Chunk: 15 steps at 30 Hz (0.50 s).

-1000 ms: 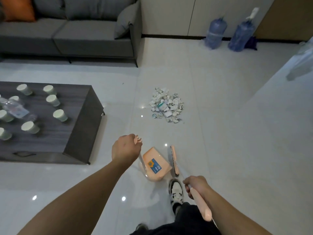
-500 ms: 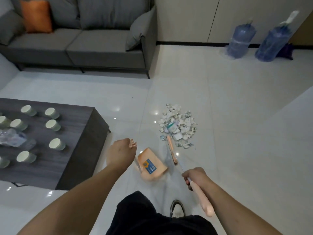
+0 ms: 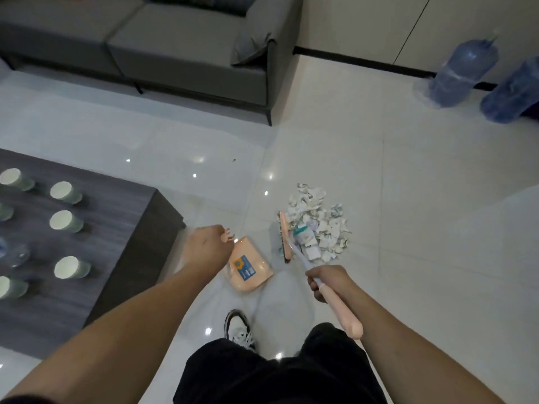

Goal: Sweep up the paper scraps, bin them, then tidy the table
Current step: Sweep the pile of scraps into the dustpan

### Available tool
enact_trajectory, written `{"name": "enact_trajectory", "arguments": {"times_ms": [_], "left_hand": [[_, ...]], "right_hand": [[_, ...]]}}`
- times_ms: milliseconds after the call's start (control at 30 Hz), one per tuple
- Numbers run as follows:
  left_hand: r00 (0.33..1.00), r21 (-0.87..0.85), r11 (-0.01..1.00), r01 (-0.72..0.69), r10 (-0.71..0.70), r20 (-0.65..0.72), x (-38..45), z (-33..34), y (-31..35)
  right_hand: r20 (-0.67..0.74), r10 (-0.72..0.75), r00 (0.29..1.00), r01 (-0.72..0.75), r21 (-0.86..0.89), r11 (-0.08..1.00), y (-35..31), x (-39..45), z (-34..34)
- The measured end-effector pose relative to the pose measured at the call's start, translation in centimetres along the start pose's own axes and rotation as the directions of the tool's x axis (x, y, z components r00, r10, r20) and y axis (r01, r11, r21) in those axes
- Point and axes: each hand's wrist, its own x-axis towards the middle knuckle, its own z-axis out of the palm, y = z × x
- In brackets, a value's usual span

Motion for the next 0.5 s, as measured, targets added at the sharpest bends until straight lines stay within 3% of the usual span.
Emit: {"name": "enact_trajectory", "arguments": {"times_ms": [200,400,500], "left_hand": [[0.997,0.136,0.989,0.064,-0.069,0.037,4.9,1.3,1.2],[0.993,0.251,0.961,0.113,-0.115,-0.003,7.9,3.8,4.4],[0.992,0.283,0.951,0.126,-0.128,-0.013,9.3,3.9,6.9]], "right_hand": [[0.216,0.063,0.974,-0.096,0.143,0.985,-6.9,6.4,0.8],[0.321,0.141,0.937,-0.202,0.164,0.966,-11.5,15.1,0.4],[0.326,0.204,0.923,-0.243,0.084,0.966,-11.6,17.5,-2.0]]}}
